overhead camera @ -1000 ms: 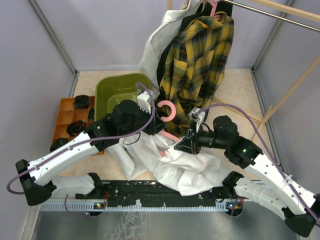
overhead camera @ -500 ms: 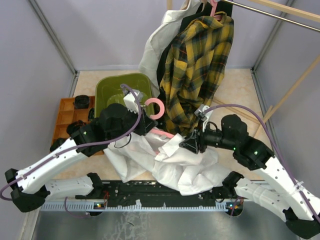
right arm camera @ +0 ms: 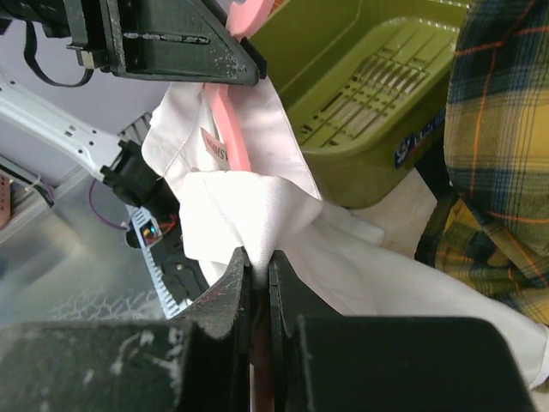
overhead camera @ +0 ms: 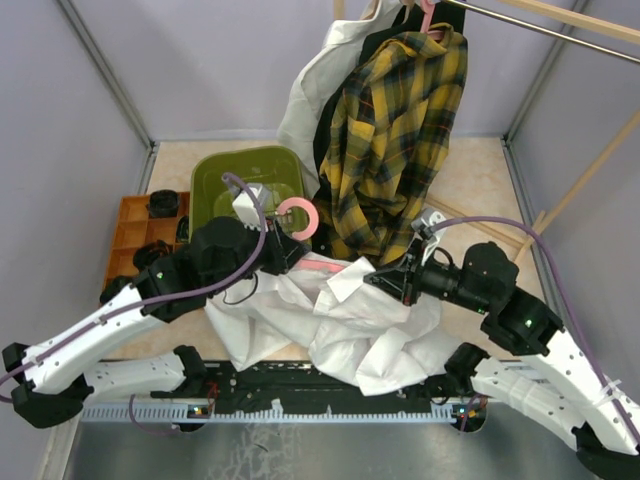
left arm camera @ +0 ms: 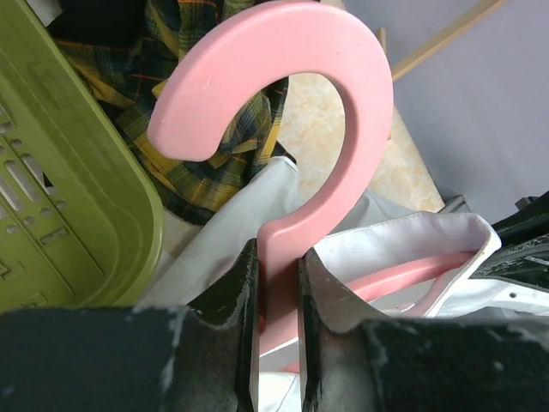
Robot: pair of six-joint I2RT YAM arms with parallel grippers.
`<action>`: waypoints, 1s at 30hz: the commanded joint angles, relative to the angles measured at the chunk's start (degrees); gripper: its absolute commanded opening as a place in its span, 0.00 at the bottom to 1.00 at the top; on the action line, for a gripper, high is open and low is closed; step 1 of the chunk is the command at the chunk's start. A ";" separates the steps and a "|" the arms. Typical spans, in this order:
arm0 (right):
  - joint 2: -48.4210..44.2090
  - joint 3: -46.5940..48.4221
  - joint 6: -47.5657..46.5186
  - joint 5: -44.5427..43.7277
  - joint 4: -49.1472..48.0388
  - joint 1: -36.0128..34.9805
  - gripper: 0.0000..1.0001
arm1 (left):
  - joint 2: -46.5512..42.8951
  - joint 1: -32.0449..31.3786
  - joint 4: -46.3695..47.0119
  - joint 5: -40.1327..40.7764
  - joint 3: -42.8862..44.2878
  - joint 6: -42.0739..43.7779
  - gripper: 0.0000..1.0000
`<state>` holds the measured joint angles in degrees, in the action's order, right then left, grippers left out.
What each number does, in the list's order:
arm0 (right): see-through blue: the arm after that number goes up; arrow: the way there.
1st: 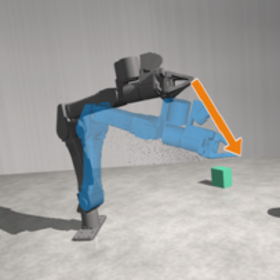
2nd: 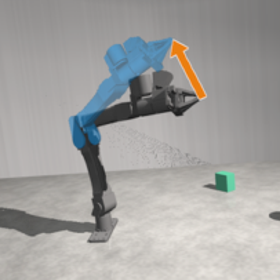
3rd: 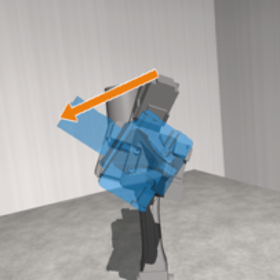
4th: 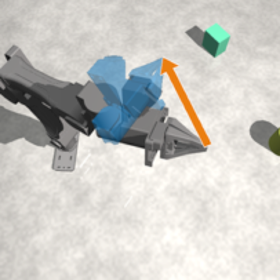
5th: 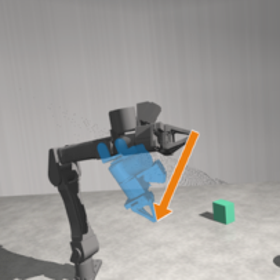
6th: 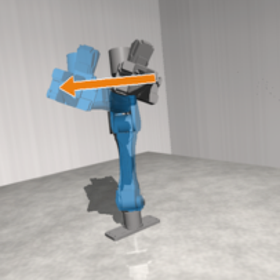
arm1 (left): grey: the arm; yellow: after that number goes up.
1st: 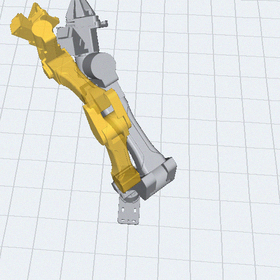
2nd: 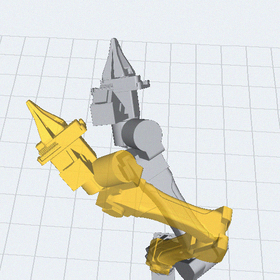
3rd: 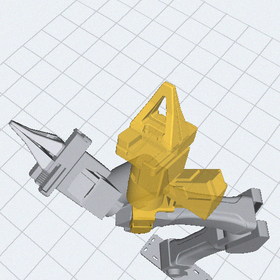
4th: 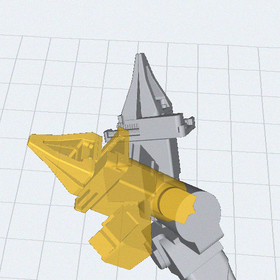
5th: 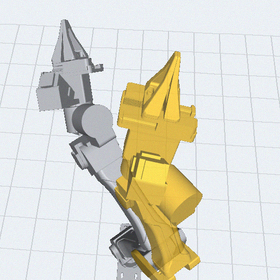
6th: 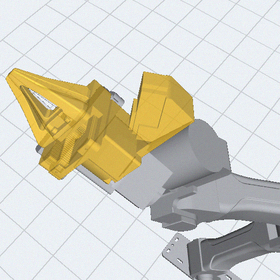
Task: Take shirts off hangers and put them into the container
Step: Remove the shirt from the hanger.
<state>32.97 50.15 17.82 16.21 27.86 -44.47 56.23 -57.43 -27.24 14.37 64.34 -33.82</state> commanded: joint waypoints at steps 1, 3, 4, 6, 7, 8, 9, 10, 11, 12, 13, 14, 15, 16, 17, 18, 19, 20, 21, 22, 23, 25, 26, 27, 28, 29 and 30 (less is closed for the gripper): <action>-3.04 -0.23 -2.48 -7.50 3.71 1.12 0.00 | -4.83 1.44 -9.91 13.82 0.03 -1.82 0.00; -3.09 0.38 -2.62 -11.74 6.64 1.18 0.00 | -5.50 1.44 -11.24 15.76 0.15 -2.67 0.00; -2.98 0.63 -2.74 -13.58 7.85 1.14 0.00 | -5.80 1.44 -12.17 16.83 0.35 -3.15 0.00; -2.81 1.09 -2.90 -15.90 9.27 1.14 0.00 | -6.35 1.44 -13.65 18.46 0.65 -4.06 0.00; -2.79 1.27 -2.77 -16.30 9.41 1.14 0.00 | -6.59 1.44 -14.14 19.15 0.69 -4.43 0.00; -2.81 1.34 -2.69 -16.27 9.30 1.14 0.00 | -6.88 1.44 -14.56 19.71 0.78 -4.82 0.00; -3.01 1.32 -2.69 -16.01 8.97 1.12 0.00 | -7.04 1.44 -15.13 20.32 0.93 -5.22 0.00; -3.11 1.26 -2.85 -15.43 8.52 1.14 0.00 | -7.06 1.44 -15.68 20.99 1.08 -5.67 0.00; -3.37 1.15 -2.88 -15.09 7.89 1.12 0.00 | -7.01 1.44 -16.25 21.46 1.29 -5.98 0.00; -3.67 1.06 -2.83 -14.43 7.31 1.07 0.00 | -6.93 1.44 -16.77 21.90 1.58 -6.56 0.00; -3.89 0.92 -2.92 -13.74 6.81 1.14 0.00 | -6.92 1.44 -16.85 22.51 1.74 -7.17 0.00; -4.00 0.81 -3.15 -13.15 6.80 1.14 0.00 | -6.92 1.44 -18.15 22.97 1.88 -7.52 0.00; -4.07 0.86 -3.29 -12.85 7.23 1.14 0.00 | -6.94 1.44 -18.69 23.41 1.95 -7.96 0.00; -3.99 0.76 -3.54 -12.56 7.88 1.13 0.00 | -7.18 1.44 -18.58 23.50 1.97 -8.16 0.00; -3.89 0.51 -3.70 -11.88 8.48 1.14 0.00 | -7.57 1.44 -17.85 23.45 1.83 -8.12 0.00; -3.72 -0.05 -3.28 -10.93 8.80 1.14 0.00 | -8.01 1.44 -17.68 23.25 1.48 -8.01 0.00; -3.41 -0.66 -2.75 -10.34 8.64 1.16 0.00 | -8.61 1.44 -15.08 22.68 0.92 -7.45 0.00; -3.04 -1.30 -2.60 -9.67 8.24 1.14 0.00 | -9.20 1.44 -13.22 21.65 0.16 -6.46 0.00; -2.31 -1.77 -1.63 -9.55 7.99 1.14 0.00 | -9.73 1.44 -11.33 20.49 -0.43 -5.34 0.00; -1.07 -2.09 -0.33 -9.55 7.88 1.14 0.01 | -10.17 1.44 -9.48 19.00 -0.97 -4.22 0.00; 0.04 -1.80 0.70 -10.09 7.65 1.14 0.11 | -10.39 1.44 -8.25 17.96 -1.31 -3.52 0.00; 1.80 -0.62 3.20 -9.39 5.92 1.09 0.21 | -10.05 1.45 -7.66 16.49 -1.29 -3.15 0.00; 2.17 -0.73 4.94 -7.36 3.60 1.11 0.30 | -9.80 1.44 -7.73 15.88 -1.24 -2.83 0.00; 2.38 -1.15 6.21 -4.44 -0.74 1.13 0.39 | -9.56 1.44 -7.80 15.38 -1.23 -2.67 0.00; 2.76 -1.49 6.71 -1.62 -4.14 1.09 0.41 | -9.36 1.44 -7.84 15.08 -1.23 -2.65 0.00; 3.32 -1.36 7.76 -0.60 -6.76 1.11 0.43 | -9.15 1.44 -7.97 14.80 -1.31 -2.62 0.00; 3.96 -0.65 9.01 -1.07 -8.16 1.13 0.46 | -8.99 1.44 -8.05 14.62 -1.32 -2.66 0.00</action>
<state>35.90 48.03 21.71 9.74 32.21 -43.59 46.92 -56.14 -38.35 31.05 63.20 -38.09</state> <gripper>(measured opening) 0.420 0.222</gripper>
